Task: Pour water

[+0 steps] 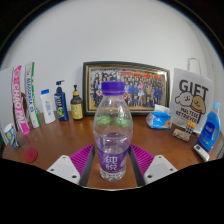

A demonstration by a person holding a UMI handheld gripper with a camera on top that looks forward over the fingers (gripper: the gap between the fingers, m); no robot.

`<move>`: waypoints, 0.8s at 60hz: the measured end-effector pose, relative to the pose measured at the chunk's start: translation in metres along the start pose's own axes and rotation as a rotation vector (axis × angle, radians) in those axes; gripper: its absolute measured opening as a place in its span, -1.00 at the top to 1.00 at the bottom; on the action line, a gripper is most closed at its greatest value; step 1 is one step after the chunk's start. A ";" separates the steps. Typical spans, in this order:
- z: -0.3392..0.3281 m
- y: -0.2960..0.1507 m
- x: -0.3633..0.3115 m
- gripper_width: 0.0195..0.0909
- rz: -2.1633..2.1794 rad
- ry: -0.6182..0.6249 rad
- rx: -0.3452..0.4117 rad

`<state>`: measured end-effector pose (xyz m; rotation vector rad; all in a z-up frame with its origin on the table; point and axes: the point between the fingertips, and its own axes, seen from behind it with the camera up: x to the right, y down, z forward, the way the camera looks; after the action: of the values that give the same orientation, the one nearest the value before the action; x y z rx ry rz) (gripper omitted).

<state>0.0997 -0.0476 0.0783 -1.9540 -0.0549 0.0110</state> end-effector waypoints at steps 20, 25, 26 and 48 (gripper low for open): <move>0.007 -0.005 0.005 0.56 -0.017 0.024 0.037; 0.005 -0.007 0.006 0.56 -0.053 0.050 0.039; 0.005 -0.008 0.006 0.56 -0.058 0.053 0.040; -0.038 -0.119 -0.033 0.57 -0.432 0.209 0.119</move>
<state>0.0638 -0.0402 0.2025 -1.7803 -0.3289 -0.4626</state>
